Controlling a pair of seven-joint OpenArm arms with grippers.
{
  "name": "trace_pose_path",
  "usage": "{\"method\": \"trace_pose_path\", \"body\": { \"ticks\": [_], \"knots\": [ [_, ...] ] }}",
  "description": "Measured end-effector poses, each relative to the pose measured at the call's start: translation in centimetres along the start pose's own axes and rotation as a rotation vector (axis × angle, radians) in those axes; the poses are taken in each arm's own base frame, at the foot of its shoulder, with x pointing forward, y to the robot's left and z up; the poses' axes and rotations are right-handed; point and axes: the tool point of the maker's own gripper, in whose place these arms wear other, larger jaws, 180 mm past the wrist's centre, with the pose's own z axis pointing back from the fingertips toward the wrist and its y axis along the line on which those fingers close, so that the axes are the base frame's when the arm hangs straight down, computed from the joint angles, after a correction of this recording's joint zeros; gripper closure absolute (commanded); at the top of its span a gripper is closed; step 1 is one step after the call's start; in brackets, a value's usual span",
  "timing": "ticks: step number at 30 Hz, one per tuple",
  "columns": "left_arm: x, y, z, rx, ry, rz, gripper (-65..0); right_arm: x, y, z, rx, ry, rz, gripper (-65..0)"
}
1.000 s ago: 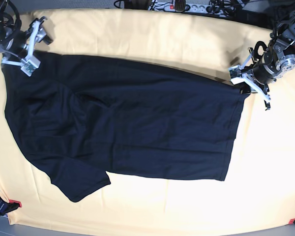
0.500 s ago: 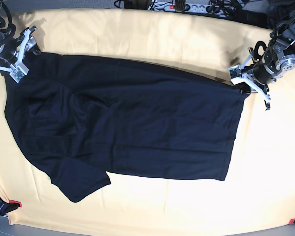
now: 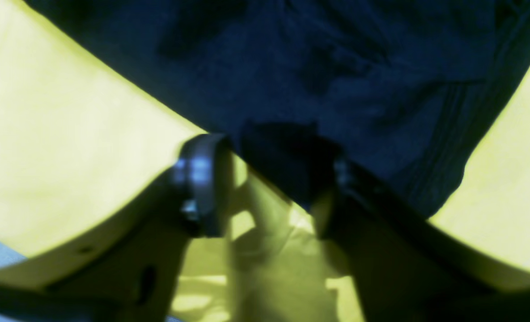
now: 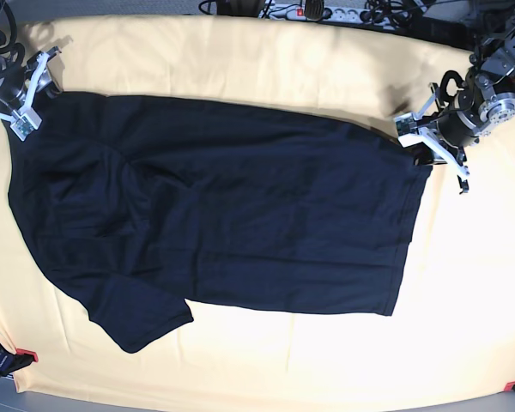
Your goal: Fold the T-shirt properly
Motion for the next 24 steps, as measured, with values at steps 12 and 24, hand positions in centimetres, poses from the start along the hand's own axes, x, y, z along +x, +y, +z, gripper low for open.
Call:
{"method": "trace_pose_path", "body": {
  "ticks": [12,24],
  "knots": [
    [0.1,0.0,0.0,0.001,-0.002,-0.001,0.0,0.9,-0.5,0.0,-0.028,-0.051,0.021,-38.2],
    [0.1,0.0,0.0,0.001,-0.002,-0.001,0.0,0.5,-2.2,-1.1,-0.033,-0.069,-0.050,-14.7]
  ]
}}
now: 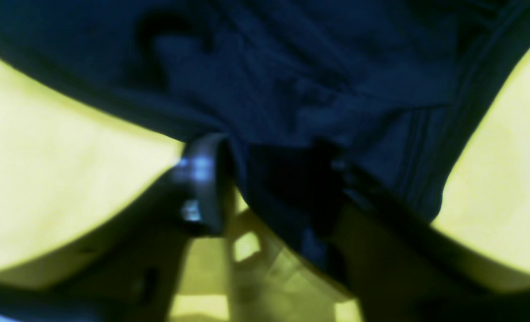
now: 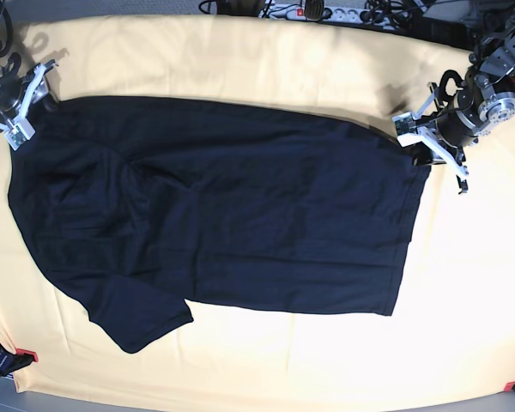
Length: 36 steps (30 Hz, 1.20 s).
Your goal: Fold the T-shirt properly
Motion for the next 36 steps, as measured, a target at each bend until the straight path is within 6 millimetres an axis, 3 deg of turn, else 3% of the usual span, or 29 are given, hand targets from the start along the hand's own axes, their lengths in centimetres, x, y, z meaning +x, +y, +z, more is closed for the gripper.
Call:
{"method": "trace_pose_path", "body": {
  "ticks": [2,3,11,15,20,30,36],
  "knots": [
    [0.0,0.0,0.0,0.000,0.000,0.000,0.0,0.2,-0.3,0.0,-0.008,0.007,0.000,-1.8],
    [0.0,0.0,0.0,0.000,0.000,0.000,0.0,0.3,-0.5,0.0,-0.013,0.012,0.002,0.0],
    [-0.2,0.3,0.0,0.017,0.012,-0.039,0.0,1.4,-1.7,0.0,-0.043,0.016,-0.010,0.0],
    [-0.1,-1.1,0.5,-0.076,0.026,-0.099,0.0,1.1,-1.0,0.4,-0.016,0.063,0.010,0.0],
    [0.5,-3.9,2.2,-0.270,-0.006,-0.156,0.0,2.4,-0.5,2.2,0.028,0.067,0.065,0.0],
    [-0.4,-4.0,3.5,-0.321,0.024,-0.179,0.0,-1.7,1.5,2.5,0.088,0.169,0.062,0.0],
    [0.1,-6.5,6.0,-0.501,0.027,-0.181,0.0,-3.2,1.5,3.2,0.101,0.228,0.084,0.0]
  ]
}}
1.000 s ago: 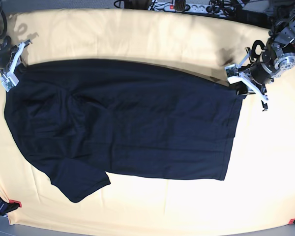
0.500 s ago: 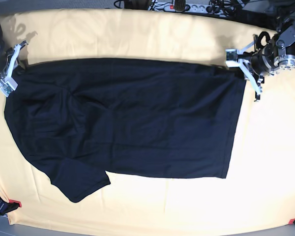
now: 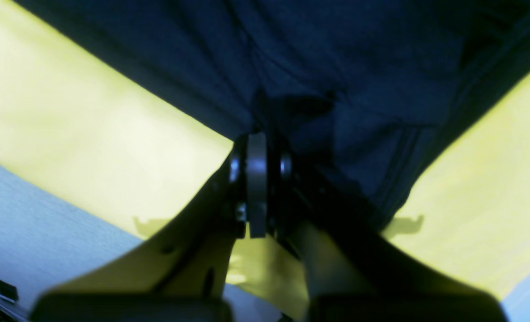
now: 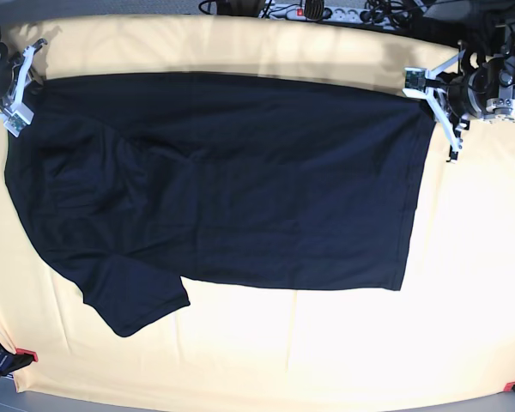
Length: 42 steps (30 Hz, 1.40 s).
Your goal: Fold the T-shirt properly
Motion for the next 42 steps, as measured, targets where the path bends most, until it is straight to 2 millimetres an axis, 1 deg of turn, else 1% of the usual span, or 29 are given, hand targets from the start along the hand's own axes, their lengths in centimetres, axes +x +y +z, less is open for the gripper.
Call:
{"method": "trace_pose_path", "body": {
  "ticks": [4,7,11,15,18,24,27,31,34,42],
  "knots": [
    [0.7,-1.5,1.2,-0.082,-0.006,-0.017,0.0,-1.2,0.5,0.0,0.015,0.036,0.002,0.0],
    [1.6,-2.6,1.9,-0.141,-0.033,-0.029,0.0,-1.6,1.0,0.0,0.037,0.058,-0.010,0.0],
    [1.7,-3.4,2.1,-0.182,-0.033,0.000,0.0,-2.3,1.8,0.1,0.083,0.099,-0.030,0.0],
    [2.3,-4.3,2.4,-0.236,-0.059,0.051,0.0,-3.0,1.8,0.2,0.084,0.138,-0.028,0.0],
    [2.4,-4.6,2.4,-0.252,-0.065,0.065,0.0,-3.8,2.2,0.2,0.095,0.168,-0.030,0.0],
    [2.4,-4.6,2.4,-0.254,-0.065,0.067,0.0,-6.1,3.8,0.3,0.136,0.234,-0.033,0.0],
    [3.0,-5.1,2.6,-0.287,-0.091,0.097,0.0,-6.9,4.2,0.5,0.148,0.256,-0.033,0.0],
    [3.3,-6.2,3.1,-0.354,-0.092,0.141,0.0,-7.3,4.5,0.5,0.154,0.267,-0.034,0.0],
    [3.4,-6.7,3.4,-0.381,-0.087,0.147,0.0,-7.8,4.5,0.6,0.156,0.292,-0.032,0.0],
    [2.6,-6.9,4.0,-0.395,-0.059,0.145,0.0,-8.0,4.5,0.7,0.157,0.304,-0.031,0.0]
  ]
}}
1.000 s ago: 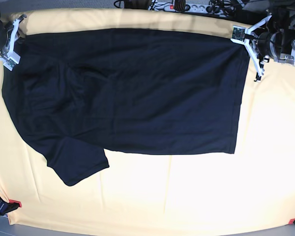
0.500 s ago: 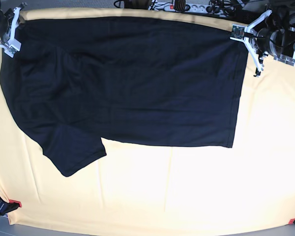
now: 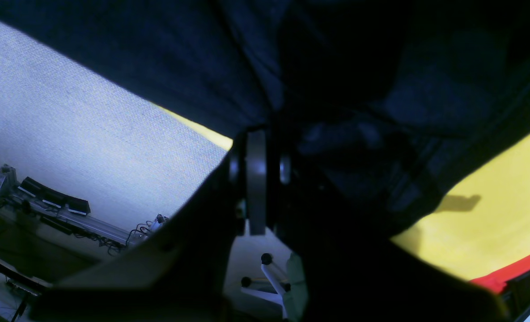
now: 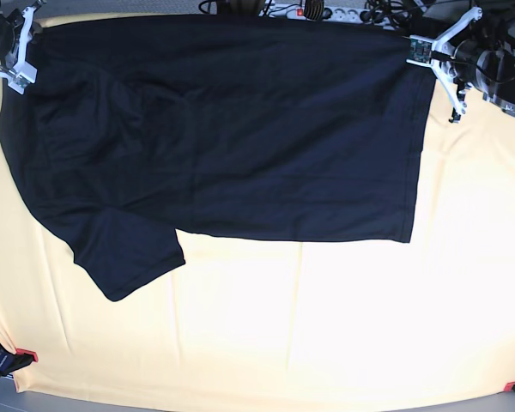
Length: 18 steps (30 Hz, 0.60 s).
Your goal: Fold the T-shirt properly
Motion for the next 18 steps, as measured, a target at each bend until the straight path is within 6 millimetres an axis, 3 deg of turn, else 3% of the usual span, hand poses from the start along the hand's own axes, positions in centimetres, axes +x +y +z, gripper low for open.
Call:
{"method": "trace_pose_path", "body": {
  "ticks": [8,13,16,18],
  "knots": [
    [0.56,-0.54,0.04,-0.030,-0.032,0.019,-0.7,-0.03,0.03,0.00,0.002,0.002,-0.001,0.0],
    [0.38,-0.42,0.03,-0.023,-0.022,0.015,-8.8,-0.03,0.03,0.00,0.002,0.002,-0.001,0.0],
    [-0.25,-0.11,0.09,-0.006,0.011,0.003,-18.0,-0.03,0.03,0.00,0.002,0.002,-0.001,0.0],
    [-0.25,-0.09,0.08,-0.005,0.011,0.003,-26.3,-0.03,0.03,0.00,0.002,0.002,-0.001,-9.3]
  ]
}}
